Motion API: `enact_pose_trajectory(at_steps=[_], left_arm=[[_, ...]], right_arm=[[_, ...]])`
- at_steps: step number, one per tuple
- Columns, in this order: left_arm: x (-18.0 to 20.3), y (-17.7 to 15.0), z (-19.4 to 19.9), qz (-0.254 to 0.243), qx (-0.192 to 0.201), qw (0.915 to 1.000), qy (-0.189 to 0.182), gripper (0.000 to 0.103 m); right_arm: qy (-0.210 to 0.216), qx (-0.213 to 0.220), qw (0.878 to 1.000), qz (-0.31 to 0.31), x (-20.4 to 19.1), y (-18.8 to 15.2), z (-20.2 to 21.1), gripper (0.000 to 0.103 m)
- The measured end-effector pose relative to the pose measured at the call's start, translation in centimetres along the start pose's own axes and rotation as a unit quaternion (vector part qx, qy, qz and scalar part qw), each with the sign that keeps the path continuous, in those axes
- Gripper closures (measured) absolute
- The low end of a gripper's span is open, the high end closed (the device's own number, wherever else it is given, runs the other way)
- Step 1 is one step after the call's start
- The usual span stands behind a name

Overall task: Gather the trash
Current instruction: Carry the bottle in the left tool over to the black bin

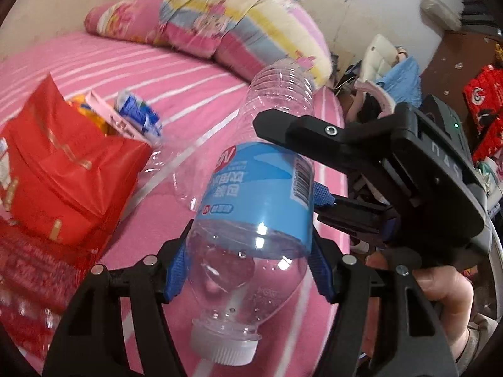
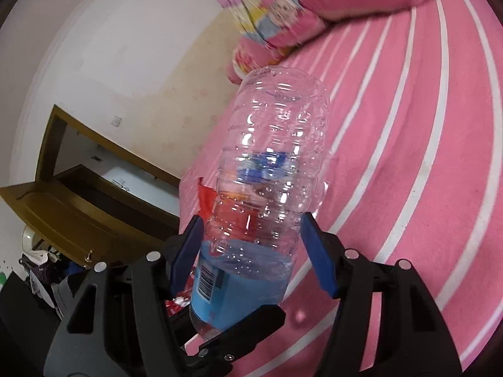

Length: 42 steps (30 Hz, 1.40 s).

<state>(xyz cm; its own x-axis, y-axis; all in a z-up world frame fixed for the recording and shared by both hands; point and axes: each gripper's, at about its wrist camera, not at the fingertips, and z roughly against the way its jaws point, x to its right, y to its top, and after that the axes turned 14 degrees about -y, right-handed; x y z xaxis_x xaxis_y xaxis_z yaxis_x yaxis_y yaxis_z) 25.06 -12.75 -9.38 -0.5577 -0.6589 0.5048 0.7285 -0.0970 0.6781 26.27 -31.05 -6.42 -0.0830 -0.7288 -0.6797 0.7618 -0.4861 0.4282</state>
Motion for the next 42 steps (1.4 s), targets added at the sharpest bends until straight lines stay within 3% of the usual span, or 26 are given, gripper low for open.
enact_pose_trajectory(at_steps=[7,25,33,42], left_arm=[[3.7,-1.6,3.5,-0.016,0.029,0.9994,-0.009,0.040],[10.6,-9.5,11.9,-0.006,0.055,0.9983,-0.017,0.043],[15.6,-11.7,14.6,-0.031,0.051,0.9977,-0.033,0.043],[22.5,-11.8,14.1,-0.079,0.021,0.9940,-0.073,0.043]], right_arm=[[0.023,0.035,0.998,0.050,-2.1,-2.4,4.6,0.039],[0.062,0.041,0.992,0.099,-5.8,-10.8,13.5,0.039],[0.063,0.071,0.990,0.101,-6.6,-13.4,19.3,0.039],[0.047,0.129,0.985,0.101,-5.1,-14.6,27.8,0.039]])
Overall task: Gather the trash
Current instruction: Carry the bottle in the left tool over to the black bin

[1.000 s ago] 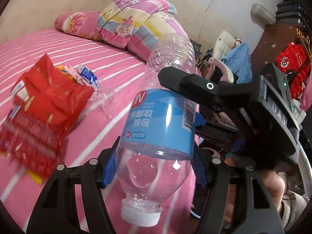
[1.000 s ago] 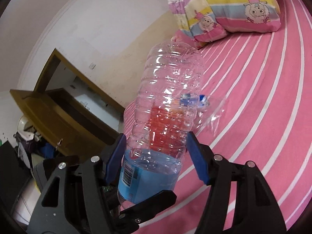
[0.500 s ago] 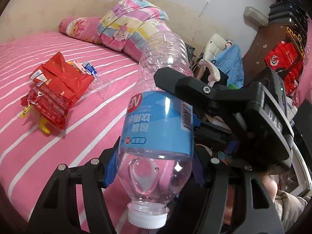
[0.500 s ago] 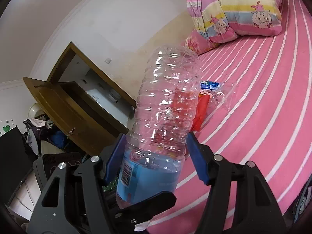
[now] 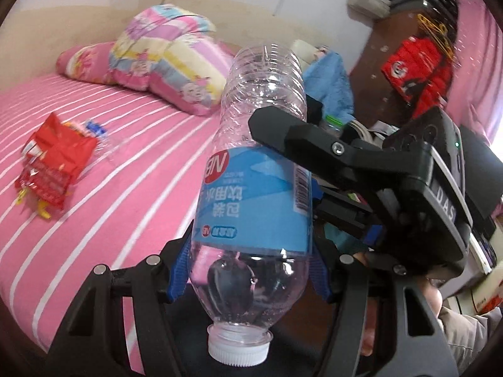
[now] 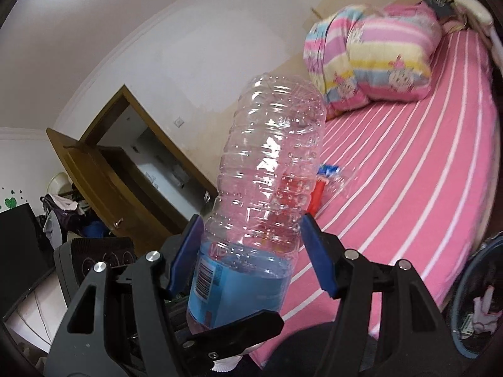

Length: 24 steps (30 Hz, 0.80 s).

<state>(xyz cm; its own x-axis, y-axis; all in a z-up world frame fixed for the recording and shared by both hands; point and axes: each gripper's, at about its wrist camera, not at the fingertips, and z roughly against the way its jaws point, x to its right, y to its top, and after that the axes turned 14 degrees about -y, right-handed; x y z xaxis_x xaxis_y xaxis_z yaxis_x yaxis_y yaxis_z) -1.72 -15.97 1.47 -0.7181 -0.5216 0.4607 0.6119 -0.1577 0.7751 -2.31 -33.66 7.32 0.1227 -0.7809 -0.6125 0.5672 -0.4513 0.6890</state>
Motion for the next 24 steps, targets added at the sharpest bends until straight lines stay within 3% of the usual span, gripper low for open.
enact_pose_trajectory(at_steps=[12,24], left_arm=[[6.0,-0.6,-6.9,-0.021,-0.066,0.9958,-0.060,0.043],[7.2,-3.0,-16.4,-0.009,-0.146,0.9841,-0.100,0.043]], right_arm=[[-0.055,0.048,0.997,-0.034,6.4,-0.6,8.8,0.039],[-0.118,0.046,0.987,-0.100,15.4,-2.0,12.1,0.039]])
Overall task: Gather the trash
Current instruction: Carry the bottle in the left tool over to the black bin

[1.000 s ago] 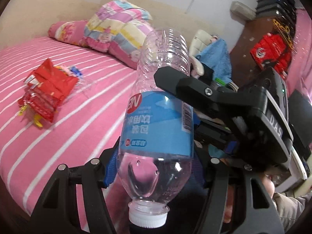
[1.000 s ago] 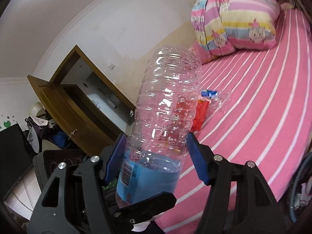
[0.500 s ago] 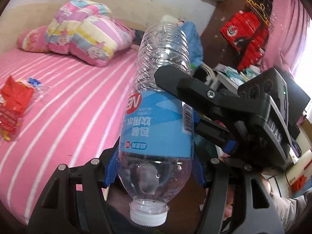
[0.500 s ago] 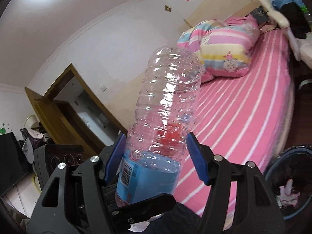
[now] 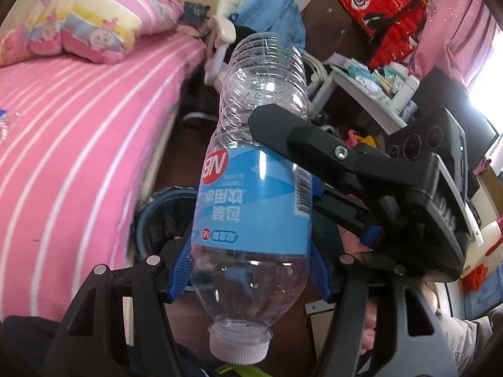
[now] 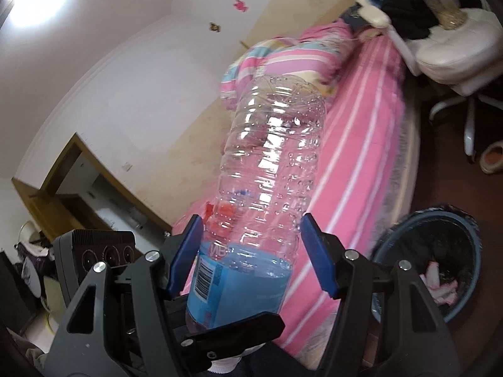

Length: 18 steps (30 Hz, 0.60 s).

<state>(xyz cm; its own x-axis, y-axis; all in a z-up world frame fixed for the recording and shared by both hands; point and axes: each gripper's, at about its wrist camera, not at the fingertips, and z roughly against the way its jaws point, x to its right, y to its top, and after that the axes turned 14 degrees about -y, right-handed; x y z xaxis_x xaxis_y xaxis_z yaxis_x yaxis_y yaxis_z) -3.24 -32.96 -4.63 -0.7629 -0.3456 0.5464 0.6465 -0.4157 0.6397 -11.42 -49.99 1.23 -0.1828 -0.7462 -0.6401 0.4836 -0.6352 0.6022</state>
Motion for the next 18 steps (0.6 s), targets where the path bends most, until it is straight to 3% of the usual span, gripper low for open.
enact_pose_trajectory(at_steps=[9,18], left_arm=[[-2.2,-0.1,-6.2,0.026,-0.055,0.9979,-0.022,0.043],[-5.6,-0.1,-9.9,0.067,-0.101,0.9922,-0.030,0.043]], right_arm=[[-0.038,-0.017,0.998,-0.051,5.5,-0.6,-1.5,0.039],[-0.062,-0.042,0.993,-0.096,9.5,-1.2,-4.6,0.039]])
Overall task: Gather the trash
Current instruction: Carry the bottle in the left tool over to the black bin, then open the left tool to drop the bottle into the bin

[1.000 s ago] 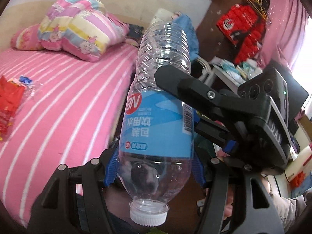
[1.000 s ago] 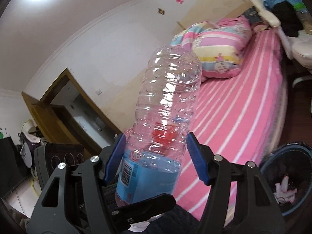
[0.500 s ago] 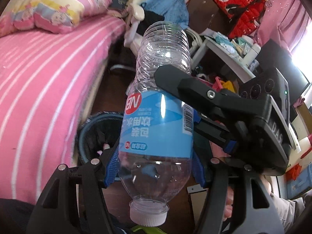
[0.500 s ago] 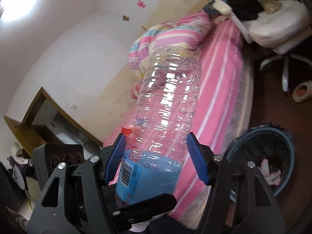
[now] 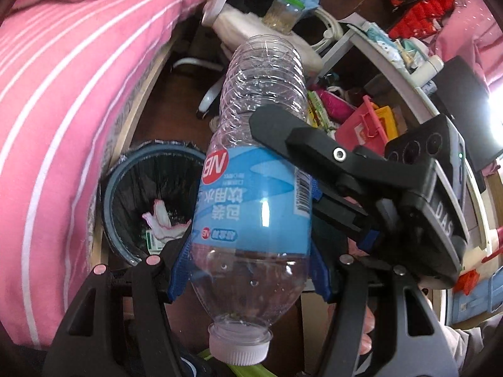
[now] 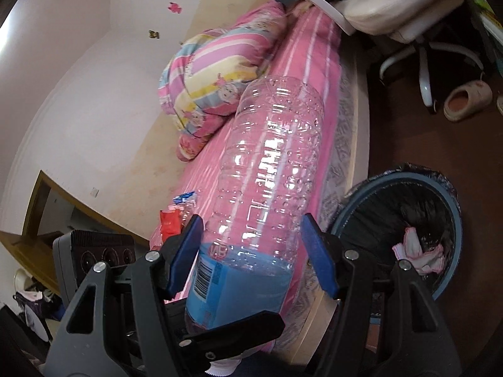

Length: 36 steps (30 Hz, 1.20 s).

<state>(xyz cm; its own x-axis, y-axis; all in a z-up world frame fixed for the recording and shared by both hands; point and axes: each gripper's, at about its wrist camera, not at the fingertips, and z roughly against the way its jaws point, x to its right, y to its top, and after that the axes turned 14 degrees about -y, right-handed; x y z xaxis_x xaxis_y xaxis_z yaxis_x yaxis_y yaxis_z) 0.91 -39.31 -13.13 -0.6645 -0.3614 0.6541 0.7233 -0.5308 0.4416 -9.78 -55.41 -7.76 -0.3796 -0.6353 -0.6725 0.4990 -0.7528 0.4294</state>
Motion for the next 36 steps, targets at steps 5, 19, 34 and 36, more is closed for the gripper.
enact_pose_trajectory(at_steps=[5,19,34,36], left_arm=[[-1.5,0.3,-1.6,0.024,-0.025,0.9994,0.008,0.043],[-6.2,2.1,-6.4,0.068,-0.091,0.9928,0.037,0.026],[-5.0,3.5,-4.2,0.028,-0.032,0.9957,0.082,0.016],[-4.6,3.5,-2.7,0.030,-0.007,0.9965,0.077,0.016]], right_arm=[[-0.006,-0.020,0.999,-0.024,1.6,-0.2,-2.0,0.039],[-0.112,-0.054,0.990,-0.062,5.7,0.3,-7.0,0.020],[-0.163,-0.016,0.986,-0.041,4.3,0.7,-4.5,0.014],[-0.162,-0.006,0.986,-0.025,2.8,0.8,-3.8,0.012]])
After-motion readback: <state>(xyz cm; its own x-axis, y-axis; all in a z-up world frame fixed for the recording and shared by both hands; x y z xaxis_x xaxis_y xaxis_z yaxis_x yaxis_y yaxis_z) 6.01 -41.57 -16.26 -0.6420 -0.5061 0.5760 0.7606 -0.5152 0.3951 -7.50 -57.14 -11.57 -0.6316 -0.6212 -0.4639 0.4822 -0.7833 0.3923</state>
